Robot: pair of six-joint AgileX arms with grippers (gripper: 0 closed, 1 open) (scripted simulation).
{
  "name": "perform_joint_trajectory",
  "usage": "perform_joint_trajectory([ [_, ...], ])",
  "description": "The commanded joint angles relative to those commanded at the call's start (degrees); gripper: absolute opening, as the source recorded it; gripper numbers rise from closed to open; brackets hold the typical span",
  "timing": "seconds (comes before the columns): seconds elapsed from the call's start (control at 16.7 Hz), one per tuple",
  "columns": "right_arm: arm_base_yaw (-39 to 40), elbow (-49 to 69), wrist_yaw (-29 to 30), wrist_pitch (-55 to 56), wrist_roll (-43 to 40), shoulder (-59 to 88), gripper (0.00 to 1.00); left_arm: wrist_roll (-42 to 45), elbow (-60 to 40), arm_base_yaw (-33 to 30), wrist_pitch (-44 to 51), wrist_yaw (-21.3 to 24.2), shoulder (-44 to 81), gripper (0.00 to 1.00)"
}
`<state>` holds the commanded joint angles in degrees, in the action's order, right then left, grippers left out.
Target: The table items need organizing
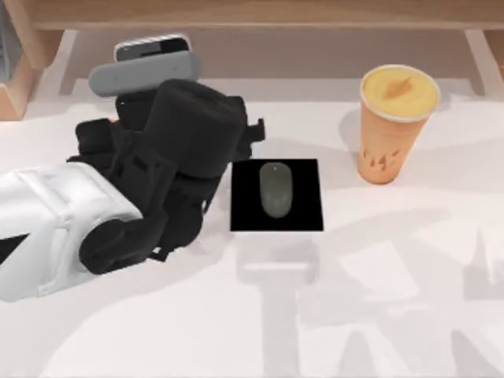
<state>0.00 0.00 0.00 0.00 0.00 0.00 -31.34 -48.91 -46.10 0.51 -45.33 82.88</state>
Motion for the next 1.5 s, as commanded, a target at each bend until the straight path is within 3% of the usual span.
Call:
perform_joint_trajectory([
  [0.24, 0.00, 0.00, 0.00, 0.00, 0.00, 0.00, 1.00, 0.12, 0.98, 6.18, -0.40, -0.34, 4.31, 0.00],
  [0.54, 0.00, 0.00, 0.00, 0.00, 0.00, 0.00, 1.00, -0.06, 0.89, 6.81, -0.36, -0.24, 4.97, 0.00],
  [1.32, 0.00, 0.00, 0.00, 0.00, 0.00, 0.00, 1.00, -0.06, 0.89, 6.81, -0.36, -0.24, 4.97, 0.98],
  [1.5, 0.00, 0.00, 0.00, 0.00, 0.00, 0.00, 1.00, -0.06, 0.89, 6.81, -0.36, -0.24, 4.97, 1.00],
])
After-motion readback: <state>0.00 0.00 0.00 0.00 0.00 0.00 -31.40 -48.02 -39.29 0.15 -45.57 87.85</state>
